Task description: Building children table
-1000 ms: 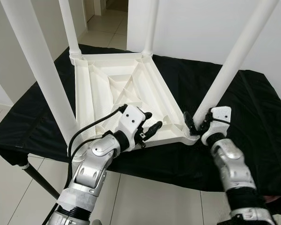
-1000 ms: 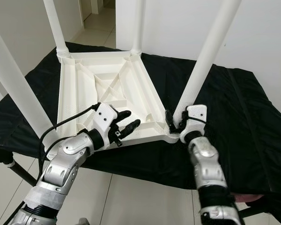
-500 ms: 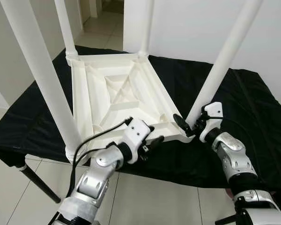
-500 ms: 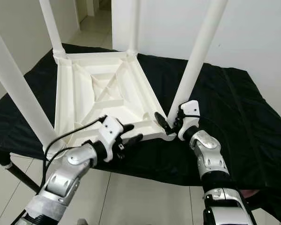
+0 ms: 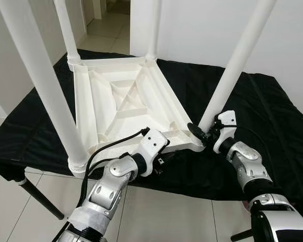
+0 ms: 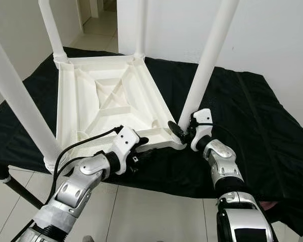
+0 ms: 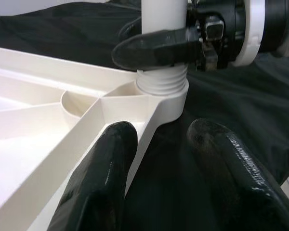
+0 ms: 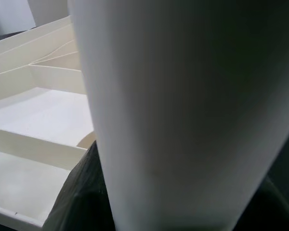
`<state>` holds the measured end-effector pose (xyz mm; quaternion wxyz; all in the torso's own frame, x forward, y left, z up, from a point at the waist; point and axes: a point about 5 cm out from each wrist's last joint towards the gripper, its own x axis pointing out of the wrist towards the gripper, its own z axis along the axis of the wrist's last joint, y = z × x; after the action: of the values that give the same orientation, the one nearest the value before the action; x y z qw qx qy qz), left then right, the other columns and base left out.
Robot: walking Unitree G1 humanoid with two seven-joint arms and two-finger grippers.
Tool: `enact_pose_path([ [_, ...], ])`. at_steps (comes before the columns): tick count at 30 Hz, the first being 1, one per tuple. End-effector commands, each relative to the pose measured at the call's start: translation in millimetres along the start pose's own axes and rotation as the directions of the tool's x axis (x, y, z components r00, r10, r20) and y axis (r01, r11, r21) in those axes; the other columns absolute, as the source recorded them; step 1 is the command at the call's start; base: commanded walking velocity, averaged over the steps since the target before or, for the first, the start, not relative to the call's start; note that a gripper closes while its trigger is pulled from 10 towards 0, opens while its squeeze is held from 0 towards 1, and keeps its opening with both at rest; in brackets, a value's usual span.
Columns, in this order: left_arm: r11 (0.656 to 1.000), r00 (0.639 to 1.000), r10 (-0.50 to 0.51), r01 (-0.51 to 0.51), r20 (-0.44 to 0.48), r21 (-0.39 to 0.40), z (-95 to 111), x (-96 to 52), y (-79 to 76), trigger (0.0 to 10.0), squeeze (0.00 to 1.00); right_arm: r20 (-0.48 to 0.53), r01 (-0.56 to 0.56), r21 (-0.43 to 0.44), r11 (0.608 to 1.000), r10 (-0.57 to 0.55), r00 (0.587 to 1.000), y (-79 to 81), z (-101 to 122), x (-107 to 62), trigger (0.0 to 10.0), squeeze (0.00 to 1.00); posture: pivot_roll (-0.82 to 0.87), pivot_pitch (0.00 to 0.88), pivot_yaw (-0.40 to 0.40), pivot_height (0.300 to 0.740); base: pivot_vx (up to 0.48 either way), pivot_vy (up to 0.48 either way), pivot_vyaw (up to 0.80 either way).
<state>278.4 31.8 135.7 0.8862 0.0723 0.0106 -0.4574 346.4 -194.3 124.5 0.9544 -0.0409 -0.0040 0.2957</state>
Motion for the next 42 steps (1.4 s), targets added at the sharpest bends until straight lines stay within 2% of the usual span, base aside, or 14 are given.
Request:
enact_pose_path([
  [1, 1.000, 1.000, 0.027, -0.027, -0.004, 0.005, -2.2, 2.9, 0.5, 10.0, 0.00, -0.042, -0.022, 0.019, 1.000, 0.022, 0.999, 6.3, -11.0, 0.4, 0.0, 0.00, -0.08, 0.000, -0.034, 0.740, 0.000, 0.000, 0.00],
  [2, 0.999, 1.000, 0.028, -0.028, 0.003, 0.020, -1.7, 3.1, 0.5, 10.0, 0.00, -0.041, -0.019, 0.021, 1.000, 0.020, 0.999, 6.7, -11.9, -0.2, 0.0, 0.00, -0.08, 0.000, -0.034, 0.740, 0.000, 0.000, 0.00],
  [3, 0.999, 1.000, 0.031, -0.030, -0.007, 0.016, -2.9, 3.1, 0.7, 10.0, 0.00, -0.037, -0.010, 0.018, 1.000, 0.011, 0.999, 7.2, -12.8, -0.6, 3.1, 0.00, -0.08, 0.000, -0.029, 0.740, 0.000, 0.000, 0.00],
  [4, 0.998, 0.998, 0.059, -0.059, -0.015, 0.011, -3.3, 1.9, 2.6, 10.0, 0.00, -0.028, 0.023, 0.024, 0.999, -0.023, 0.999, 8.6, -14.2, -0.8, 10.0, 0.00, -0.08, 0.000, -0.026, 0.740, 0.000, 0.000, 0.00],
  [10, 0.994, 0.995, 0.103, -0.103, -0.007, 0.023, -2.3, 0.5, 6.9, 10.0, 0.00, -0.021, 0.088, 0.021, 0.996, -0.088, 0.996, 12.7, -18.1, 0.4, 10.0, 0.00, -0.08, 0.000, -0.025, 0.740, 0.000, 0.000, 0.00],
  [18, 0.989, 0.989, 0.145, -0.145, 0.018, 0.031, 2.8, 0.0, 15.5, 10.0, 0.00, -0.045, 0.309, 0.064, 0.949, -0.307, 0.951, 23.7, -28.1, 4.7, 10.0, 0.00, -0.07, 0.000, -0.030, 0.740, 0.000, 0.000, 0.00],
  [21, 0.989, 0.989, 0.142, -0.143, 0.031, 0.032, 4.5, -0.2, 17.3, 10.0, 0.04, -0.042, 0.439, 0.154, 0.885, -0.438, 0.898, 37.1, -29.5, 7.8, 10.0, 0.00, -0.06, 0.000, -0.029, 0.740, 0.000, 0.000, 0.00],
  [23, 0.989, 0.989, 0.142, -0.143, 0.031, 0.032, 4.5, -0.2, 17.3, 10.0, 0.04, -0.042, 0.439, 0.154, 0.885, -0.438, 0.898, 37.1, -29.5, 7.8, 10.0, 0.00, -0.06, 0.000, -0.029, 0.740, 0.000, 0.000, 0.00],
  [24, 0.993, 0.992, 0.121, -0.121, 0.035, -0.009, 3.8, -1.0, 17.2, 10.0, 1.00, -0.049, 0.498, 0.161, 0.852, -0.497, 0.866, 41.7, -30.6, 7.4, 10.0, 0.00, -0.06, 0.000, -0.029, 0.740, 0.000, 0.000, 0.00],
  [26, 0.993, 0.992, 0.121, -0.121, 0.035, -0.009, 3.8, -1.0, 17.2, 10.0, 1.00, -0.049, 0.498, 0.161, 0.852, -0.497, 0.866, 41.7, -30.6, 7.4, 10.0, 0.00, -0.06, 0.000, -0.029, 0.740, 0.000, 0.000, 0.00],
  [30, 0.991, 0.991, 0.130, -0.131, 0.022, 0.008, 3.2, -2.2, 21.2, 10.0, 1.00, -0.108, 0.651, 0.173, 0.739, -0.643, 0.758, 57.1, -34.6, 6.3, 10.0, 0.00, -0.05, 0.000, -0.024, 0.740, 0.000, 0.000, 0.00],
  [31, 0.991, 0.991, 0.130, -0.131, 0.022, 0.008, 3.2, -2.2, 21.2, 10.0, 1.00, -0.108, 0.651, 0.173, 0.739, -0.643, 0.758, 57.1, -34.6, 6.3, 10.0, 0.00, -0.05, 0.000, -0.024, 0.740, 0.000, 0.000, 0.00],
  [32, 0.990, 0.990, 0.138, -0.138, 0.018, 0.019, 3.0, -1.8, 22.6, 10.0, 0.00, -0.110, 0.668, 0.171, 0.724, -0.660, 0.743, 61.6, -32.6, 8.5, 10.0, 0.00, -0.06, 0.000, -0.015, 0.740, 0.000, 0.000, 0.00],
  [42, 0.986, 0.988, 0.153, -0.154, 0.025, 0.062, 5.1, -0.8, 25.3, 10.0, 0.00, -0.075, 0.627, 0.174, 0.759, -0.625, 0.777, 75.0, -20.8, 15.0, 10.0, 0.00, -0.05, 0.000, -0.018, 0.740, 0.000, 0.000, 0.00],
])
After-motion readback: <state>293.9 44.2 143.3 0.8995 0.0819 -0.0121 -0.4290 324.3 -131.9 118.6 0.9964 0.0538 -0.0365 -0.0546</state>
